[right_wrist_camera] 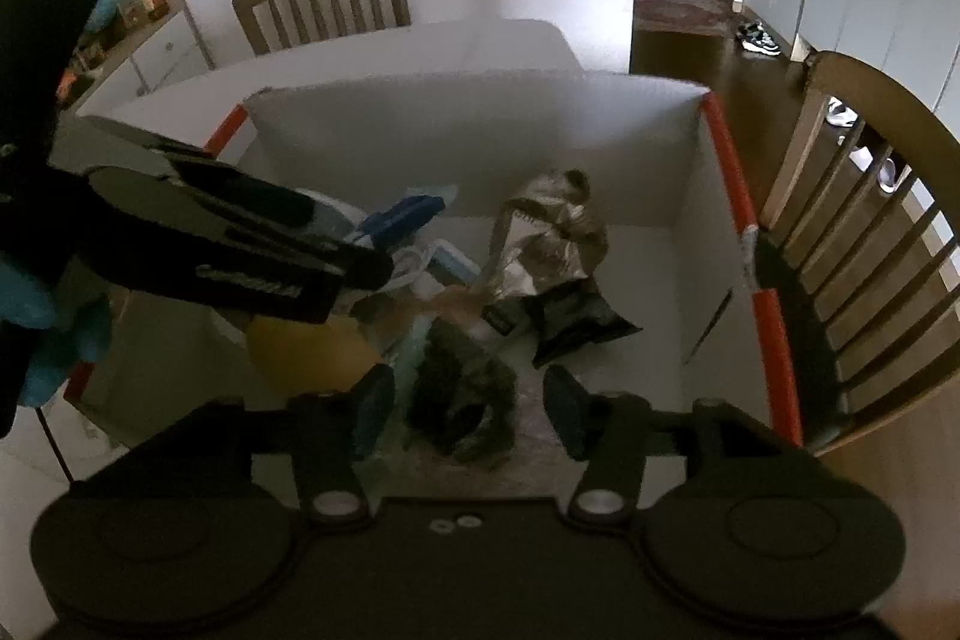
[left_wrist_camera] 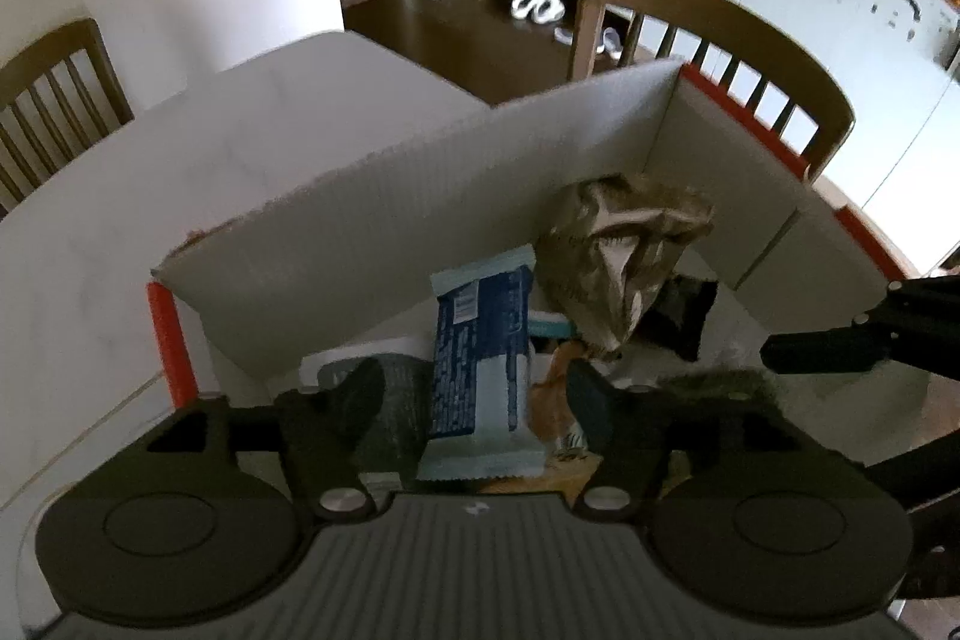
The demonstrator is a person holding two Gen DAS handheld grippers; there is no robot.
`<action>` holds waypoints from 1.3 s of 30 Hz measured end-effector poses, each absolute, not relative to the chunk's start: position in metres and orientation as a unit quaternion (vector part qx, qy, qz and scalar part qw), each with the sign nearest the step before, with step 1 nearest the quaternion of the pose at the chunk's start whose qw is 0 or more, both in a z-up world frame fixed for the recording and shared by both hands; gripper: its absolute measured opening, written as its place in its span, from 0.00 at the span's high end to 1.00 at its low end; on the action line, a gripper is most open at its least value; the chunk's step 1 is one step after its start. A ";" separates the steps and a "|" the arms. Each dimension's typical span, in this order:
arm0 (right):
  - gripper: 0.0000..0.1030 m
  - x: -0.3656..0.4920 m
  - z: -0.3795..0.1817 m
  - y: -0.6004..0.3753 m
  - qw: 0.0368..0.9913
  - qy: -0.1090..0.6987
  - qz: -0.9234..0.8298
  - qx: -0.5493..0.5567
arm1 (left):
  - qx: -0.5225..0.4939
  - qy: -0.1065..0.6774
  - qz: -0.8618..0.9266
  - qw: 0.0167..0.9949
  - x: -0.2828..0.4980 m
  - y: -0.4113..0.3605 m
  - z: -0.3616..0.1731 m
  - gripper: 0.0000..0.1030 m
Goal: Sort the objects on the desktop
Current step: 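Lower into the box and open right tool while left releases the packet, then withdraw both tools up and away from the red shoebox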
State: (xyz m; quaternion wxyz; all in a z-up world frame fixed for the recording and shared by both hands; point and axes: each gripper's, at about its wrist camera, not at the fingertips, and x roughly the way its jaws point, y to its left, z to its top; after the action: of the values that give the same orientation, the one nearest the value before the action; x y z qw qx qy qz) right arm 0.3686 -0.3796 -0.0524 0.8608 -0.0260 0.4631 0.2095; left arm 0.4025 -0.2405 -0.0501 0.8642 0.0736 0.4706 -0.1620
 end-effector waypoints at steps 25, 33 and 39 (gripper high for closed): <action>0.32 0.335 -0.012 -0.394 0.880 0.419 0.223 -0.012 | 0.053 0.432 -0.150 0.888 0.351 -0.226 -0.003 0.29; 0.30 0.320 0.002 -0.394 0.885 0.402 0.235 -0.012 | 0.049 0.415 -0.148 0.896 0.324 -0.223 0.016 0.26; 0.22 0.311 0.012 -0.394 0.890 0.389 0.236 -0.019 | 0.041 0.408 -0.146 0.900 0.309 -0.220 0.023 0.23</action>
State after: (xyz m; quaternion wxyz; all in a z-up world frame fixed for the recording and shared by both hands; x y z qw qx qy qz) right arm 0.3108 -0.3942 0.0123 0.8905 -0.0188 0.3886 0.2360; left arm 0.3090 -0.2201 0.0227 0.9003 0.0412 0.4080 -0.1461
